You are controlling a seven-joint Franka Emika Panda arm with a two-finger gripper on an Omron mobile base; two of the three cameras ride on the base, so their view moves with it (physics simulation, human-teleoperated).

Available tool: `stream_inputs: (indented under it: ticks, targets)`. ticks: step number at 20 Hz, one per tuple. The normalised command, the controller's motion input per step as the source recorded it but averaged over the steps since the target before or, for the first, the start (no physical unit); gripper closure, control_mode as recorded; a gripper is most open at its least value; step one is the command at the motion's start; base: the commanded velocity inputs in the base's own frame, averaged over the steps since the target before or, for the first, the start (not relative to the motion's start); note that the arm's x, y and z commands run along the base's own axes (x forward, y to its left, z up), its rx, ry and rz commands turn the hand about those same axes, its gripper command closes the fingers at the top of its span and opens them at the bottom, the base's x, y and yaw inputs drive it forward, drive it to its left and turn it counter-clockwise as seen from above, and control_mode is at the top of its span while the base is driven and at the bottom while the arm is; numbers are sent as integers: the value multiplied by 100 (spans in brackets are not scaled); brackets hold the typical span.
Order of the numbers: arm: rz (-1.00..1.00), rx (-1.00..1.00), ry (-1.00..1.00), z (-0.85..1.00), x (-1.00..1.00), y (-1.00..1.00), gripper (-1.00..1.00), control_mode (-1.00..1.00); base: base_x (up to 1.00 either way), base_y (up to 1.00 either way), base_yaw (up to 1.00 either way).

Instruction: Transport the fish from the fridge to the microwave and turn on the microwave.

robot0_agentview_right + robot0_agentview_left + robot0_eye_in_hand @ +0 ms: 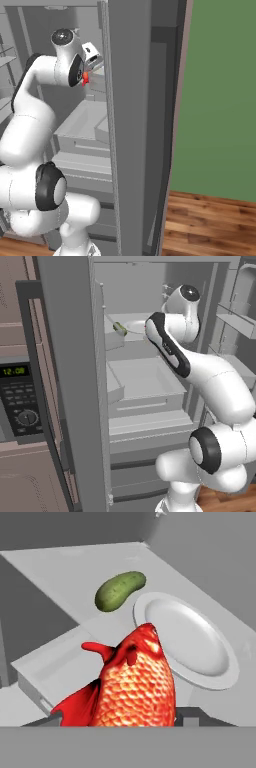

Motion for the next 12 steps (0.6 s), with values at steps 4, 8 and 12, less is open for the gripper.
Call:
stream_inputs:
  ticks: [4, 8, 12]
  targets:
    - [-16, 8, 0, 0, -59, 0, 100, -100, 0, 0, 0]
    - [-16, 9, 0, 0, -57, 0, 100, -100, 0, 0, 0]
    - [-19, 10, 0, 0, -57, 0, 100, -100, 0, 0, 0]
